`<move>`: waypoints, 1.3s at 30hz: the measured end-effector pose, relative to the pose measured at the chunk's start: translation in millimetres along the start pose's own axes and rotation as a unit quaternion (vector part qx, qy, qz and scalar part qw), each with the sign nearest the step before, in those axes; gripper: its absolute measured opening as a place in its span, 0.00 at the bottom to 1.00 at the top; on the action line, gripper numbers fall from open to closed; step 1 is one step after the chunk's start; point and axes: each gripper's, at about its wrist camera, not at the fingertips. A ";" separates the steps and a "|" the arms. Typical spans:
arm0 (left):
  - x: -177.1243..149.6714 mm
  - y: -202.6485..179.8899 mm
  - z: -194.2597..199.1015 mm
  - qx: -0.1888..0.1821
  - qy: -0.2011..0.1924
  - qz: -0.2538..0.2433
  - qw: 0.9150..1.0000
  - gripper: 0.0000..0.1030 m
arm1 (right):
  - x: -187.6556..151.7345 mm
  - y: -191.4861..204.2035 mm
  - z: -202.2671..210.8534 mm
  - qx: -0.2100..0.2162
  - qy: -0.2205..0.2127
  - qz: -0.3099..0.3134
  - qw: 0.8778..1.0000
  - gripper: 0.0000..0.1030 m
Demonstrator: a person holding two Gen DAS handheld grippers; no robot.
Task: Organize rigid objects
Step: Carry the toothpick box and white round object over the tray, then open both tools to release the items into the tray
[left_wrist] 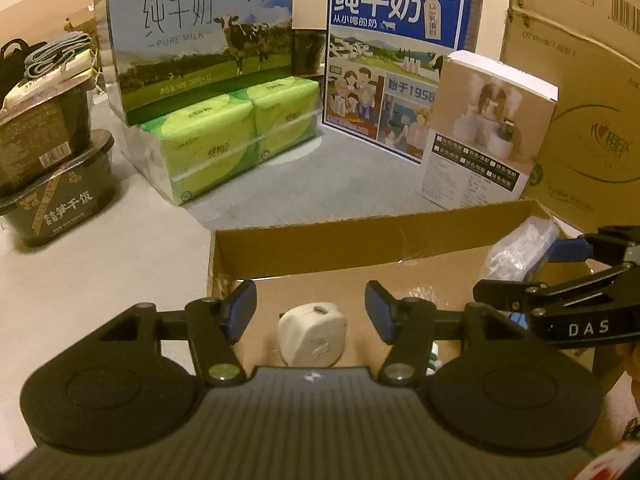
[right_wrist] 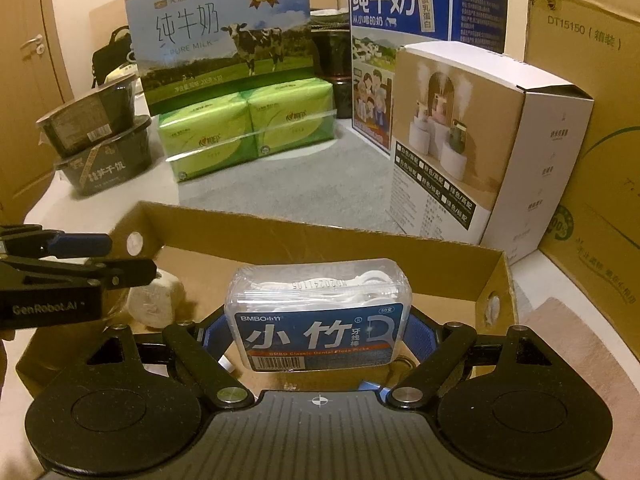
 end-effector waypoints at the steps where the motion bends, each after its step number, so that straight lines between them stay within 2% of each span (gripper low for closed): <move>1: 0.5 -0.3 1.1 0.000 0.000 -0.001 1.000 0.55 | 0.1 0.0 0.0 0.000 0.000 0.000 1.000 0.82; 21: -3.4 3.6 16.5 0.008 -0.008 -0.005 1.000 0.55 | 1.9 4.5 3.5 0.007 0.001 -0.004 1.000 0.83; 24: -5.6 5.3 19.4 0.011 -0.010 -0.002 1.000 0.57 | 2.3 4.5 2.1 0.028 -0.003 -0.011 1.000 0.83; 30: -8.8 4.9 29.8 0.015 -0.014 0.001 1.000 0.59 | 3.7 3.4 11.9 0.010 -0.028 -0.009 1.000 0.85; 39: -16.1 -8.6 59.0 0.013 -0.019 0.007 1.000 0.59 | -2.9 -5.1 35.1 -0.005 -0.016 -0.014 1.000 0.85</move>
Point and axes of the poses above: each gripper's, at about its wrist camera, not at the fingertips, and z roughly against the way its jaws point, y to its left, x to its top, and after that the axes turned 10 degrees about -x, right-handed
